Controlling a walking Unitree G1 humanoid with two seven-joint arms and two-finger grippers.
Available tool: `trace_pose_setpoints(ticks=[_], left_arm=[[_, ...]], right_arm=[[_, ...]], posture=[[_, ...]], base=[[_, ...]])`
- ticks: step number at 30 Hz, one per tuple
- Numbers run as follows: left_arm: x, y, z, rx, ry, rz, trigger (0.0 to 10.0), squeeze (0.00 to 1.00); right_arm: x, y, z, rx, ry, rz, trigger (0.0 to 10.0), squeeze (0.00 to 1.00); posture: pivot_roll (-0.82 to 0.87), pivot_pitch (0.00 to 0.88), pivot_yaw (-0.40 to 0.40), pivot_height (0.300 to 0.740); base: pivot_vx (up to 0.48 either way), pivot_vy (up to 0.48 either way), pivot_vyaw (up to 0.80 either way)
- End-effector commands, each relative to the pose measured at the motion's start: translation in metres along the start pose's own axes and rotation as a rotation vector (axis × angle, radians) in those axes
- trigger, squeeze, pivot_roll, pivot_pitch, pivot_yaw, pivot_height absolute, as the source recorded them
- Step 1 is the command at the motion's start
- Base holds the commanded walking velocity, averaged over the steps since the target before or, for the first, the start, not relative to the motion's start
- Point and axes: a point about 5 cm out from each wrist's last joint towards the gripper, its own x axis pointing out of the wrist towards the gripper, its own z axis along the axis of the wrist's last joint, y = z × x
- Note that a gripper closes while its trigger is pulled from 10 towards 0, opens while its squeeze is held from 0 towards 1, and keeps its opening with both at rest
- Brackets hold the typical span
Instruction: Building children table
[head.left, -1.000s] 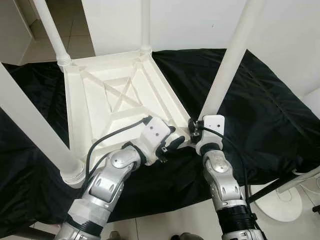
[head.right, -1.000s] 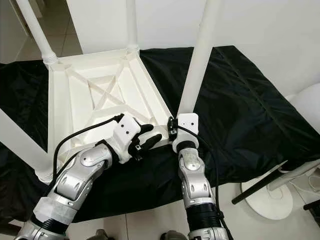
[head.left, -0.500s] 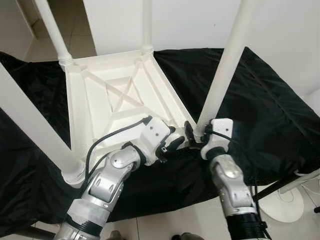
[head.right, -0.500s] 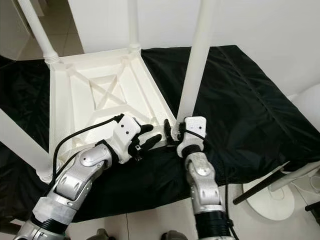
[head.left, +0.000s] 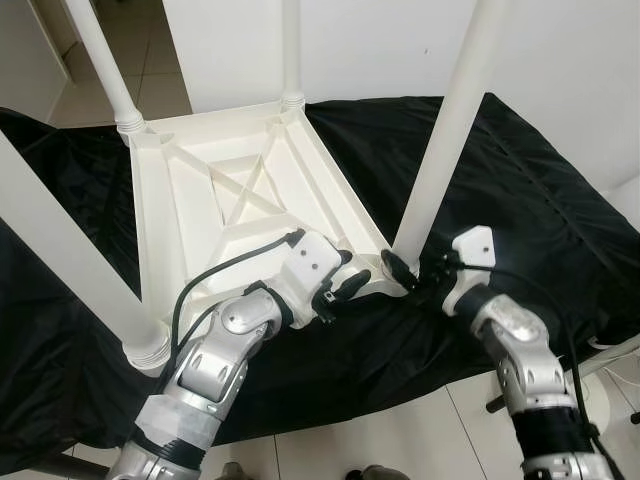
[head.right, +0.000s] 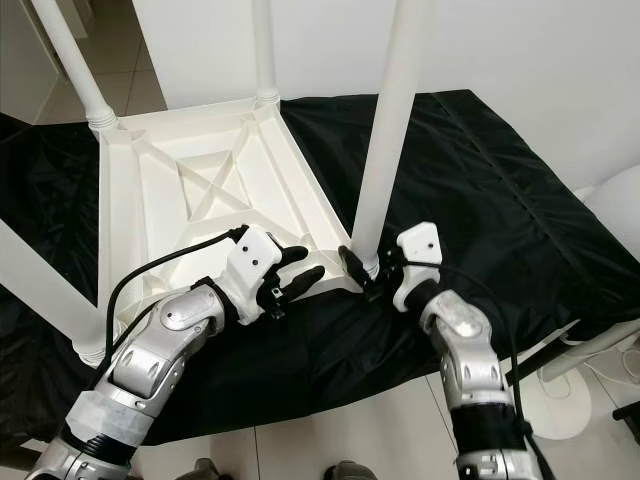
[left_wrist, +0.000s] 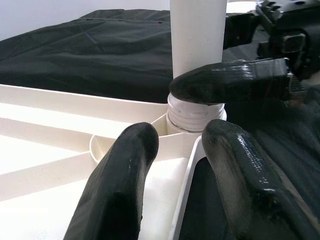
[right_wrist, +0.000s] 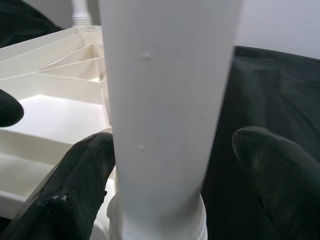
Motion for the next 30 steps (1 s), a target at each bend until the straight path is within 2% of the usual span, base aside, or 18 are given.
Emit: trace_pose_setpoints(ticks=[1,3,5,6,7,8,9,19,20,21,25,30], left_arm=[[0.000,-0.001,0.003,0.007,-0.003,-0.029,10.0,0.00],[0.000,-0.001,0.003,0.007,-0.003,-0.029,10.0,0.00],[0.000,0.000,0.003,0.009,-0.003,-0.029,10.0,0.00],[0.000,0.000,0.003,0.010,-0.003,-0.029,10.0,0.00],[0.000,0.000,0.003,0.010,-0.003,-0.029,10.0,0.00],[0.001,0.000,0.003,0.011,-0.003,-0.029,10.0,0.00],[0.001,0.000,0.003,0.012,-0.003,-0.029,10.0,0.00],[0.000,0.000,0.003,0.022,0.002,-0.027,10.0,0.00],[0.000,0.000,0.003,0.021,0.002,-0.028,10.0,0.00],[0.000,0.000,0.003,0.020,0.002,-0.028,10.0,0.00],[0.001,0.000,0.003,0.019,0.002,-0.029,10.0,0.00],[0.001,-0.002,0.002,0.018,0.003,-0.033,10.0,0.00]], right_arm=[[0.002,0.004,-0.006,0.003,0.015,0.049,10.0,0.00],[0.002,0.004,-0.006,0.003,0.015,0.052,10.0,0.00],[0.012,0.006,-0.010,-0.011,0.040,0.101,10.0,0.00],[0.015,0.007,-0.012,-0.015,0.046,0.115,4.2,0.00],[0.015,0.007,-0.012,-0.015,0.046,0.115,4.2,0.00],[0.017,0.007,-0.013,-0.016,0.051,0.122,2.3,0.00],[0.018,0.007,-0.014,-0.016,0.052,0.128,0.0,0.00],[0.019,0.006,-0.017,-0.001,0.047,0.147,0.0,0.00],[0.019,0.006,-0.019,0.000,0.050,0.138,3.6,0.00],[0.019,0.007,-0.020,-0.001,0.051,0.132,10.0,0.00],[0.019,0.009,-0.021,0.002,0.052,0.112,10.0,0.00],[0.020,0.011,-0.024,0.007,0.067,-0.055,10.0,0.00]], posture=[[-0.09,0.029,0.027,0.740],[-0.09,0.029,0.027,0.740],[-0.09,0.026,0.030,0.740],[-0.09,0.026,0.030,0.740],[-0.09,0.026,0.030,0.740],[-0.09,0.026,0.030,0.740],[-0.09,0.026,0.030,0.740],[-0.08,0.025,0.027,0.740],[-0.08,0.025,0.027,0.740],[-0.08,0.026,0.027,0.740],[-0.08,0.026,0.027,0.740],[-0.09,0.027,0.025,0.740]], base=[[0.000,0.000,0.00],[0.000,0.000,0.00],[0.000,0.000,0.00],[0.000,0.000,0.00],[0.000,0.000,0.00],[0.000,0.000,0.00],[0.000,0.000,0.00],[0.000,0.000,0.00],[0.000,0.000,0.00],[0.000,0.000,0.00],[0.000,0.000,0.00],[0.000,0.000,0.00]])
